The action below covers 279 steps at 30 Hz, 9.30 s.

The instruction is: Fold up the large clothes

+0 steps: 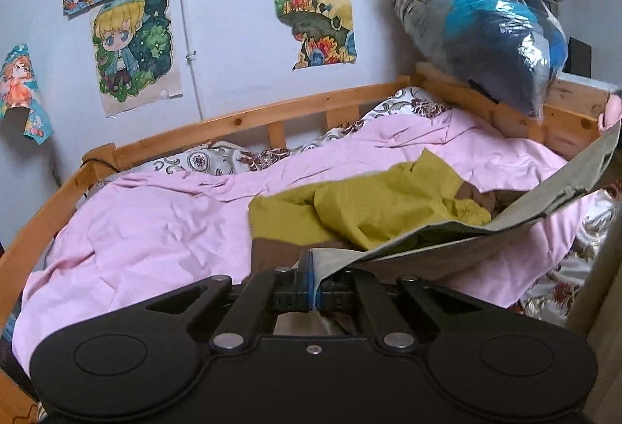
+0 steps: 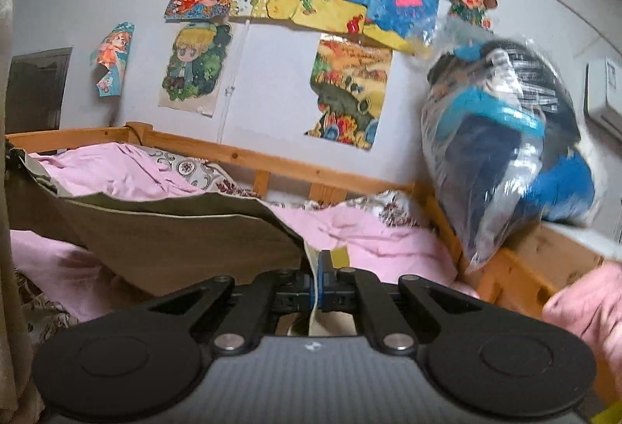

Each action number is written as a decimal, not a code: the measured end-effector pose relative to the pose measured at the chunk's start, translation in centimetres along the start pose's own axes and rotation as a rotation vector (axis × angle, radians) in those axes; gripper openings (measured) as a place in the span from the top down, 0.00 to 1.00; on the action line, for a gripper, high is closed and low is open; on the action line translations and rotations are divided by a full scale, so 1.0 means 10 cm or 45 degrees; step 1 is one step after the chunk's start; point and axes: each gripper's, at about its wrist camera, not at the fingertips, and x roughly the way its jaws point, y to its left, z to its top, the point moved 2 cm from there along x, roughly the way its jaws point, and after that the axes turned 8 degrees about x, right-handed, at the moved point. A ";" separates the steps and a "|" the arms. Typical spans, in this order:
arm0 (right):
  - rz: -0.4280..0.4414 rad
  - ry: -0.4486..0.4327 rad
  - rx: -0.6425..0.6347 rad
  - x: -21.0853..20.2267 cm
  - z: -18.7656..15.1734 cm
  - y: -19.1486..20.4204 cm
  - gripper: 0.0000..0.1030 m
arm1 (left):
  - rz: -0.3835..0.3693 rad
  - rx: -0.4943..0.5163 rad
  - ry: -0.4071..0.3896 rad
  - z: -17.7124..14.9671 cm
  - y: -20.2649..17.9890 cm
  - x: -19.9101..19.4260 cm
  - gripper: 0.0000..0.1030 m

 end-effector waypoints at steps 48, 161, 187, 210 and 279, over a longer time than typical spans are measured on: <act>-0.050 0.430 -0.065 4.87 -1.00 -0.59 0.98 | -0.202 -0.256 0.254 0.66 1.70 4.10 0.01; -0.075 0.223 -0.171 4.24 -1.28 1.04 0.00 | 0.027 -1.173 0.243 -1.24 1.41 2.84 0.25; -0.126 0.093 -0.453 3.63 -1.45 1.51 0.00 | -0.086 -1.288 0.144 -1.30 1.11 2.81 0.06; -0.048 0.137 -0.334 3.63 -1.41 1.35 0.00 | 0.113 -1.302 0.026 -1.34 1.34 2.33 0.20; 0.111 0.133 0.818 2.38 -1.24 -1.60 0.15 | -0.891 0.112 0.025 0.41 -1.85 3.57 0.86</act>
